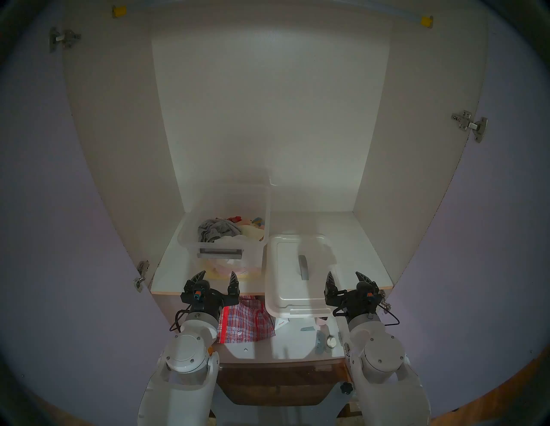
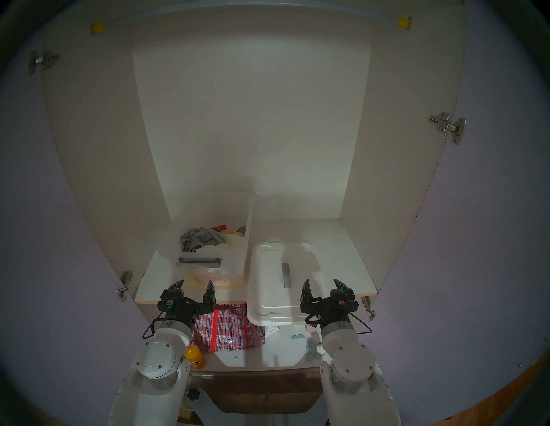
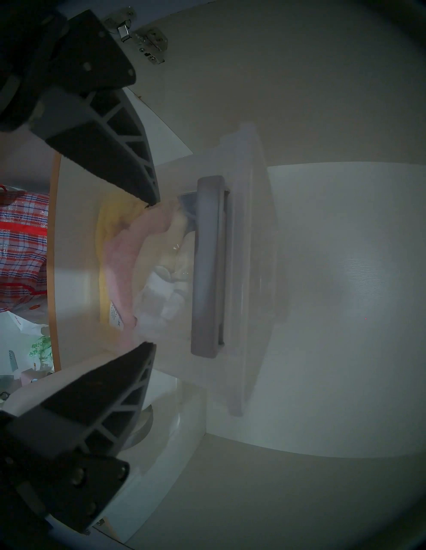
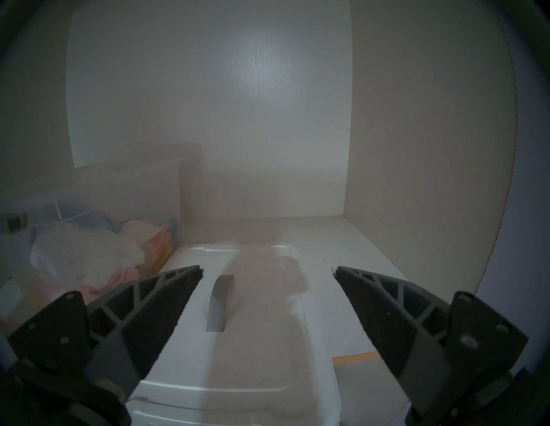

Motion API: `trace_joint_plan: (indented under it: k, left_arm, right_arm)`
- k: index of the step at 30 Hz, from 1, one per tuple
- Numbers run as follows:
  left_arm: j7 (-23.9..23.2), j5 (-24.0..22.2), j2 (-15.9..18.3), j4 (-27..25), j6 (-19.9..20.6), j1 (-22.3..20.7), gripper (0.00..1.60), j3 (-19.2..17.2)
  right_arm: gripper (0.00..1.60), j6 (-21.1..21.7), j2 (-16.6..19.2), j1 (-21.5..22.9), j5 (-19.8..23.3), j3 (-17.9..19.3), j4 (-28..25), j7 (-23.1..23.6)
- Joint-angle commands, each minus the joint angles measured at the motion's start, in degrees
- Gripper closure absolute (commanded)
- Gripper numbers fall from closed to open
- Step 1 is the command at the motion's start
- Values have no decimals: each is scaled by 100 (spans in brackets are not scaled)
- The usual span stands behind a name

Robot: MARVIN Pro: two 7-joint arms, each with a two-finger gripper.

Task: Take clothing out of the storage bin and put the lid back on the bin

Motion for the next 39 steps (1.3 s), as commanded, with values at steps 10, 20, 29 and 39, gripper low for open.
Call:
trace_joint_plan:
  k: [10,20,29,39]
  left_arm:
    - [-13,483,473,-185,946,-562,0,290]
    - [276,539,251,-615,2464,-617,0,149]
    - [1036,1410,146,-1483,4091,-551,0,568]
    - [893,2009,413,-1635,5345,-904,0,850]
  right_arm:
    - [0,-13,-1,41,-1,-3,-125,0]
    - [0,-17,-1,43,-1,-3,-120,1]
    - [0,-18,-1,43,-1,-2,-120,1]
    - [0,-12,-1,40,-1,-3,-127,0]
